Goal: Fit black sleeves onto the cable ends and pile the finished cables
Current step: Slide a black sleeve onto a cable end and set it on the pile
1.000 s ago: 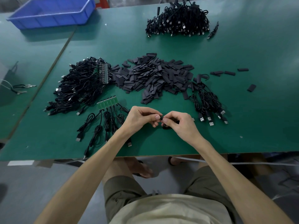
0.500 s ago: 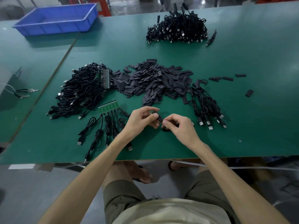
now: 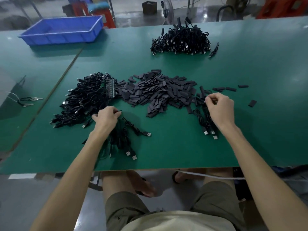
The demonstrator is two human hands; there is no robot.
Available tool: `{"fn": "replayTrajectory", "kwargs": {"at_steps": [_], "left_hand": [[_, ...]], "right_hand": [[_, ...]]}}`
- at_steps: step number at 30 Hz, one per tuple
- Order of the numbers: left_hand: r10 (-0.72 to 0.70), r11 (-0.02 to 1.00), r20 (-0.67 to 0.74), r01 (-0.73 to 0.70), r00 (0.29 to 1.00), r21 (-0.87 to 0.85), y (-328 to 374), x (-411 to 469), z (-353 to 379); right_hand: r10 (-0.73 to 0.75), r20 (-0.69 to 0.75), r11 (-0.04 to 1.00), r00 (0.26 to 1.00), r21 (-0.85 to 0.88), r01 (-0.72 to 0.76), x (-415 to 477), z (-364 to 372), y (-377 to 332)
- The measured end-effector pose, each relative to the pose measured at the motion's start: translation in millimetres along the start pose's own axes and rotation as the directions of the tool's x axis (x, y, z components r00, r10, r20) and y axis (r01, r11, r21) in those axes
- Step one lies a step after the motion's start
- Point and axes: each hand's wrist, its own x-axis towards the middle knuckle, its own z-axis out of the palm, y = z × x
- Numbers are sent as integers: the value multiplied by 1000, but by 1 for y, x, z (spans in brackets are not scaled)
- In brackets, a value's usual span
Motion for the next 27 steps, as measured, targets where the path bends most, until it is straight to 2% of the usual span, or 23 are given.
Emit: {"fn": "replayTrajectory", "kwargs": {"at_steps": [2,5,8,10,12,14,16,20,27], "left_hand": [[14,994,23,-12,1000,-109,2,-3,2],[130,969,47,-117,990,-217,10,-10,4],[257,924,68,-225,964,-309,26,-21,4],[325,893,92,-274,941,-357,39,-29,6],[394,869,121,-327,911,-371,54,-37,9],[444,851,127,-372,887,-371,67,-43,13],[473,841,122,-406,872,-357,76,-48,16],[475,844,99,-420,874,-334,78,-53,22],[452,857,65,-413,890,-307,81,-55,35]], "right_hand": [[27,20,999,999,-26,-27,3,3,8],[43,55,995,998,-93,-37,2,4,11],[-74,4,974,997,-213,73,-7,5,-1],[-164,45,978,986,-126,168,-21,12,-19],[-200,222,980,954,63,191,-42,27,-38],[-219,394,971,893,174,162,-61,47,-53],[-182,464,967,867,243,73,-73,63,-61],[-34,471,944,881,304,-127,-78,75,-62],[27,471,938,882,294,-186,-76,80,-57]]}}
